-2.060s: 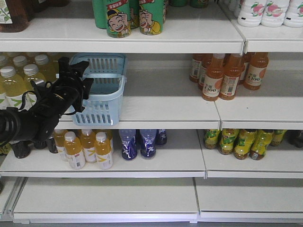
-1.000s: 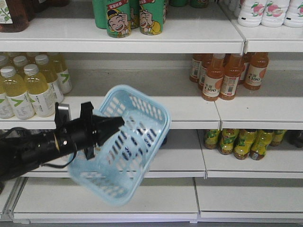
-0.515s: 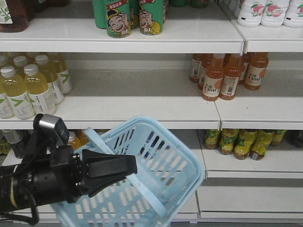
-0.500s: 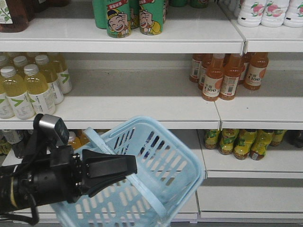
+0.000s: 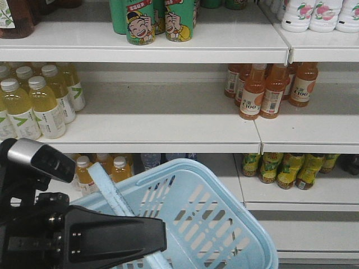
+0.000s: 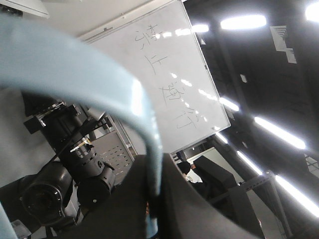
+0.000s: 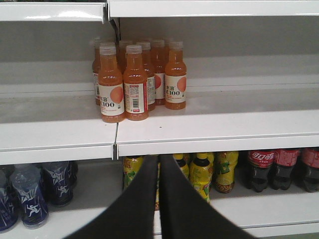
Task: Place coke in basket with both arms
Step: 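Lift the light-blue basket off the shelf with the left gripper, then hold the basket in the left gripper while the base turns away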
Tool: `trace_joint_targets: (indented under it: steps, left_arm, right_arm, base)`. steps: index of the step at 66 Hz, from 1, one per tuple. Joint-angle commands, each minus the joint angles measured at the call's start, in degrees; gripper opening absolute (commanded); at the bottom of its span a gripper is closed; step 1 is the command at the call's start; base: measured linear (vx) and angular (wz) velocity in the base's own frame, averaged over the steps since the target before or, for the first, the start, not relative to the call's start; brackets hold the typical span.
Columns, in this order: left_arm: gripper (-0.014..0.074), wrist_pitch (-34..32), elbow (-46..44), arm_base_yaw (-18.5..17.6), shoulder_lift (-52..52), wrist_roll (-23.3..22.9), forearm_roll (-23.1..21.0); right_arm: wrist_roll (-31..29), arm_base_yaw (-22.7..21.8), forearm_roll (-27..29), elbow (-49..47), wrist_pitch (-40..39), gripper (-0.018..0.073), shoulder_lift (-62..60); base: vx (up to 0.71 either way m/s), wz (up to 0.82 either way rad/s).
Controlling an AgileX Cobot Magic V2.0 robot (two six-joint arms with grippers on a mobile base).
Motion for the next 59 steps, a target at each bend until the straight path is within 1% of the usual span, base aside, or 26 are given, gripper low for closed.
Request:
trace_joint_targets:
  steps: [1,10,16,19,23,31,41,50,59]
  left_arm:
    - [-0.0008,-11.82,-2.69,-0.57,-1.07,-0.28,-4.52]
    - [-0.0008,-11.40,-7.09,-0.51,-1.00,-0.28,-4.42]
    - [-0.0008,-7.71,-11.28,-0.51,-1.00,-0.28,-4.15]
    - [-0.0008,-4.77,-13.81,-0.51,-0.88,-0.28,-2.53]
    - [-0.0008,-2.49,-16.51,-0.51,-0.58,-0.28,-0.37]
    - [-0.0008,-2.02,-20.35,-0.51,0.34,-0.28,0.99]
    - [-0.0008,-2.01,-21.33,-0.51,0.87,-0.28,0.98]
    - [-0.0007,-1.50,-21.33,-0.51,0.92,-0.24,2.08]
    - [-0.0008,-1.56,-21.33,-0.51,0.92,-0.24,4.78]
  right_arm:
    - [-0.50,-0.37,-0.66,0.34,-4.43,-0.0002,-0.73]
    - [-0.50,-0.37,-0.66,0.34,-4.43,-0.0002,-0.73]
    - [-0.50,-0.37,-0.66,0.34,-4.43,-0.0002,-0.73]
    - [-0.50,-0.37,-0.66,0.34,-4.43,-0.0002,-0.73]
    - [-0.50,-0.37,-0.66,0.34,-4.43,-0.0002,-0.73]
    - [-0.50,-0.37,-0.66,0.34,-4.43,-0.0002,-0.73]
    - [-0.50,-0.37,-0.66,0.34,-4.43,-0.0002,-0.73]
    - [-0.50,-0.37,-0.66,0.34,-4.43,-0.0002,-0.73]
    - [-0.50,-0.37,-0.66,0.34,-4.43,-0.0002,-0.73]
  base:
    - [0.00,0.00]
    - [0.00,0.00]
    - [0.00,0.00]
    - [0.00,0.00]
    - [0.00,0.00]
    - [0.00,0.00]
    - [0.00,0.00]
    - [0.00,0.00]
    - [0.00,0.00]
